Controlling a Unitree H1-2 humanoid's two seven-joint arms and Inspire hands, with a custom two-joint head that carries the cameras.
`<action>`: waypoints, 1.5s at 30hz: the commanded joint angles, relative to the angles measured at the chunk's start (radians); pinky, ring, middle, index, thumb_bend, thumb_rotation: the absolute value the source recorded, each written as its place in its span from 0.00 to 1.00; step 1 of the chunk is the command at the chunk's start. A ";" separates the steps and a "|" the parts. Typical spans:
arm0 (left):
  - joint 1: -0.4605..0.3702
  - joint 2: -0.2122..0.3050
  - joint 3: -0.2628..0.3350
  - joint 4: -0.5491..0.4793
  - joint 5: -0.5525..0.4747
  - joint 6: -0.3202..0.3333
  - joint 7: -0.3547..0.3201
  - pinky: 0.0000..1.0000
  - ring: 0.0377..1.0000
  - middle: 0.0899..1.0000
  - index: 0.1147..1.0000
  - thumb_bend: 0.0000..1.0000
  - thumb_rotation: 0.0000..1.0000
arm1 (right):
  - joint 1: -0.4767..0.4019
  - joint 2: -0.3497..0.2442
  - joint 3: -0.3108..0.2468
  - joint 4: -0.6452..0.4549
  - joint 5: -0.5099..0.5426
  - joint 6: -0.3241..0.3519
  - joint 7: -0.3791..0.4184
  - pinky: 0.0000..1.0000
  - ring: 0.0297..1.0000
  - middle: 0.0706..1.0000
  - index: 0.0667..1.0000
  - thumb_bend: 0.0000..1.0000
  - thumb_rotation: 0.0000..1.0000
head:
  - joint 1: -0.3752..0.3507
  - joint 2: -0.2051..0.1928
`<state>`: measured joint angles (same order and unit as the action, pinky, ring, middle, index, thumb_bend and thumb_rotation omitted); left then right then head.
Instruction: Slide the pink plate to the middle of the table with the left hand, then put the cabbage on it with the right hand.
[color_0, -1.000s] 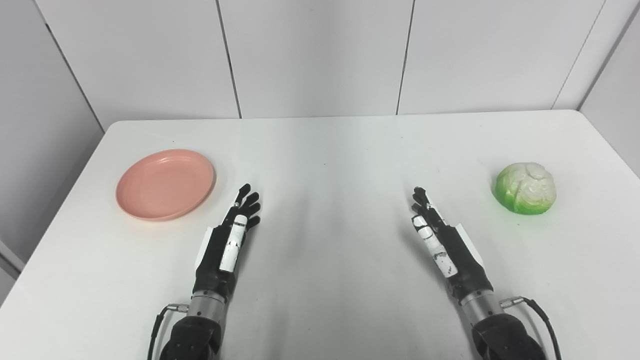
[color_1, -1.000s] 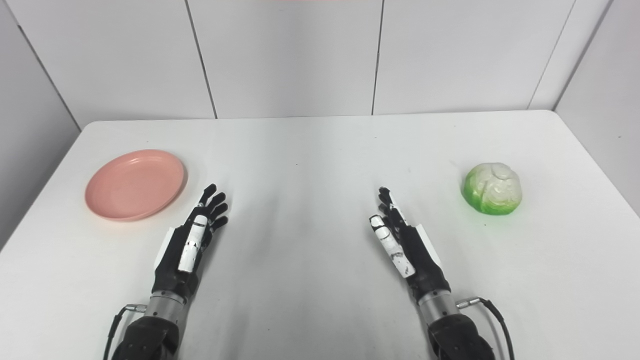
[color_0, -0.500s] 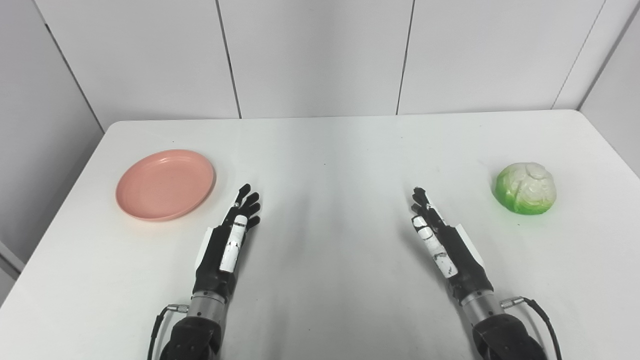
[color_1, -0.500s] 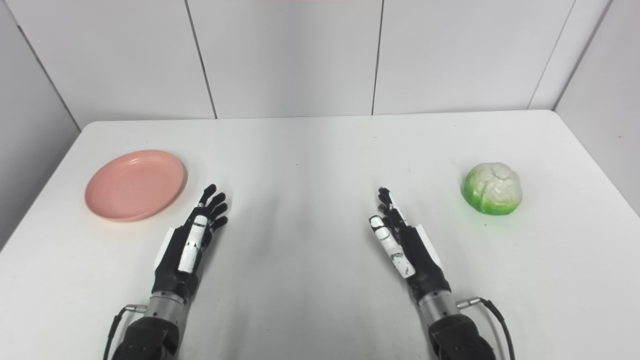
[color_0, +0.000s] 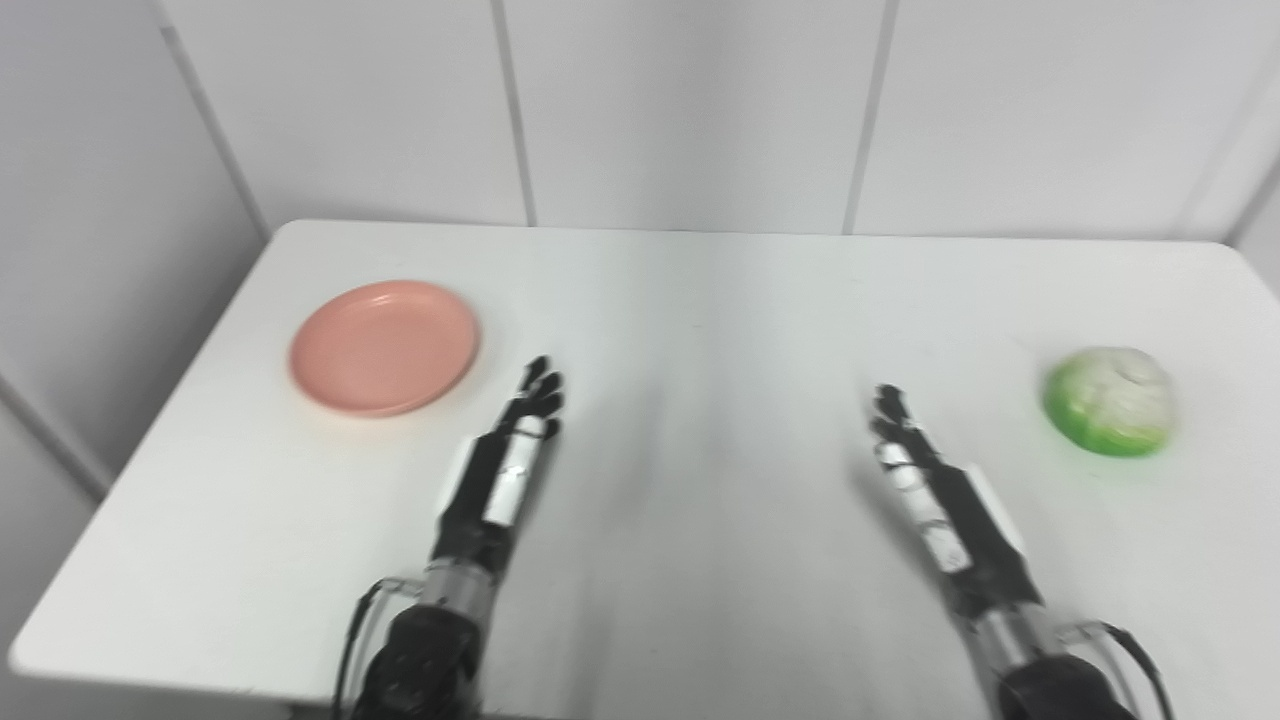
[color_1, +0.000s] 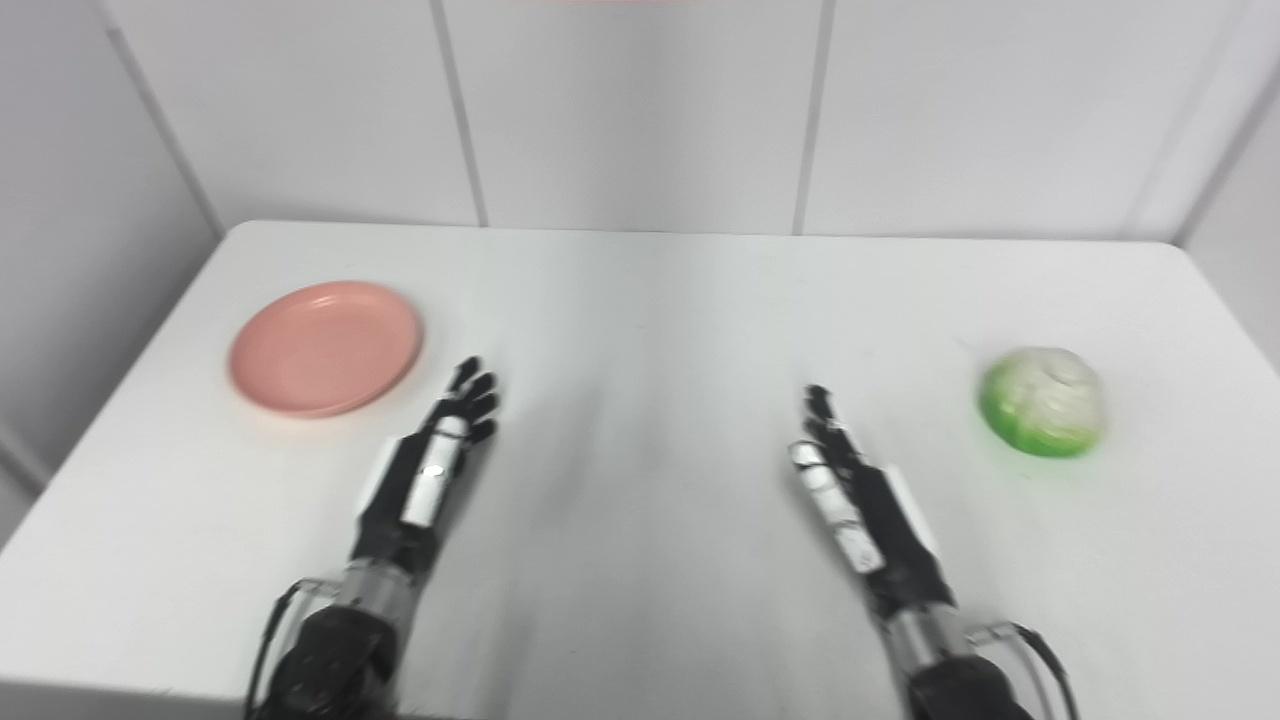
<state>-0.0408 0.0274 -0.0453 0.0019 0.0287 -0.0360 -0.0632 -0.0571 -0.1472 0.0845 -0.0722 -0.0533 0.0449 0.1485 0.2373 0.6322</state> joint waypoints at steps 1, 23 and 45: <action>-0.006 -0.029 -0.029 0.070 0.031 -0.037 0.017 0.94 0.96 0.96 0.95 0.30 1.00 | -0.008 -0.016 -0.014 0.002 0.023 -0.037 0.014 0.97 0.98 1.00 1.00 0.29 1.00 | 0.021 -0.011; -0.044 -0.072 -0.037 0.281 0.094 -0.203 0.078 0.94 0.95 0.94 0.92 0.38 1.00 | 0.010 -0.019 -0.023 -0.044 0.049 -0.009 0.032 1.00 1.00 1.00 1.00 0.02 1.00 | 0.141 -0.138; -0.017 -0.040 -0.048 0.037 0.006 -0.034 -0.019 0.95 0.96 0.97 0.95 0.30 1.00 | 0.015 0.017 -0.008 -0.080 0.049 0.022 0.028 1.00 1.00 1.00 1.00 0.00 1.00 | 0.159 -0.136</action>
<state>-0.0894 -0.0207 -0.0875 0.0507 0.0515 -0.0974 -0.0678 -0.0205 -0.1370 0.0765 -0.1259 -0.0109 0.0751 0.1805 0.3972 0.4955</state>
